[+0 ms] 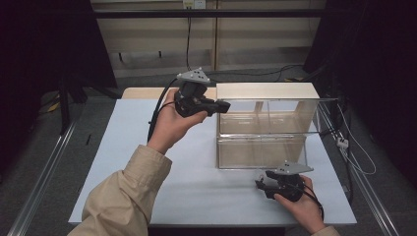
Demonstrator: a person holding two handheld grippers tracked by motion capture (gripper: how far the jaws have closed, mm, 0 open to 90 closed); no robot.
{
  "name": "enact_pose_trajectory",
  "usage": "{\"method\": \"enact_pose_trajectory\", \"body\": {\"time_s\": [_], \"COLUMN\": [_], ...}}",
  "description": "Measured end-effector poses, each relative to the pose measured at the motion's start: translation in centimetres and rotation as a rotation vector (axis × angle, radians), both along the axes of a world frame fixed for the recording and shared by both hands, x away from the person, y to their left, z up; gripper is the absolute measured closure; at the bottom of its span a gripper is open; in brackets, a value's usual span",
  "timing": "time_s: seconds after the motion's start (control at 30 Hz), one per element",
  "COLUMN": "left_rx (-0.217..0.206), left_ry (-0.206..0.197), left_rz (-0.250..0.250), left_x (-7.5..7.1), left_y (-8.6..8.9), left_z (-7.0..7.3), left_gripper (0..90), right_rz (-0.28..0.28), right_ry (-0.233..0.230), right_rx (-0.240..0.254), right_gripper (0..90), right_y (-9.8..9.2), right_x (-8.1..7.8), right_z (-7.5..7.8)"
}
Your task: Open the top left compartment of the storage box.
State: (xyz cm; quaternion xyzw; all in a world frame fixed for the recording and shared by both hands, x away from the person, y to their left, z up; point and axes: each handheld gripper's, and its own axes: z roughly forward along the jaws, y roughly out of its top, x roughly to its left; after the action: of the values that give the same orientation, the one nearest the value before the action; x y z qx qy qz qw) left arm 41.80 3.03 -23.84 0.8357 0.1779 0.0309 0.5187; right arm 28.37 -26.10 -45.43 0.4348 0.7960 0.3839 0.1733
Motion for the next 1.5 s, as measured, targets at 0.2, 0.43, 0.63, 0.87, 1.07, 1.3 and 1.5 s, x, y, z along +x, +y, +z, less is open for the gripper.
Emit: {"method": "enact_pose_trajectory", "body": {"time_s": [0.2, 0.43, 0.63, 0.87, 1.07, 1.3, 1.5], "left_rx": [-0.002, -0.002, 0.002, 0.001, -0.007, -0.011, -0.011], "left_ry": [0.008, 0.009, 0.009, 0.01, 0.013, 0.013, 0.017], "left_rz": [-0.001, 0.001, -0.003, -0.004, -0.001, -0.003, -0.003], "left_x": [0.1, 0.1, 0.2, 0.2, 0.2, 0.2, 0.1], "left_y": [0.1, 0.0, 0.1, 0.1, 0.0, 0.1, 0.1], "left_z": [0.0, -0.1, 0.0, 0.0, 0.1, 0.5, 0.6], "left_gripper": [90.0, 90.0, 90.0, 90.0, 90.0, 90.0, 90.0], "right_rz": [-0.013, 0.021, 0.051, 0.086, 0.131, 0.199, 0.245], "right_ry": [0.008, -0.007, 0.015, 0.057, 0.064, 0.051, 0.048], "right_rx": [-0.023, -0.03, 0.002, 0.044, 0.064, 0.089, 0.109], "right_gripper": [39.5, 64.2, 84.6, 84.8, 84.8, 84.8, 84.8], "right_y": [1.0, 1.3, 0.8, 0.7, 1.1, 1.6, 1.9], "right_x": [0.4, 0.2, 0.5, 0.7, 0.9, 0.9, 1.1], "right_z": [-0.7, -0.7, -0.7, -0.4, 0.4, 2.0, 3.5]}}
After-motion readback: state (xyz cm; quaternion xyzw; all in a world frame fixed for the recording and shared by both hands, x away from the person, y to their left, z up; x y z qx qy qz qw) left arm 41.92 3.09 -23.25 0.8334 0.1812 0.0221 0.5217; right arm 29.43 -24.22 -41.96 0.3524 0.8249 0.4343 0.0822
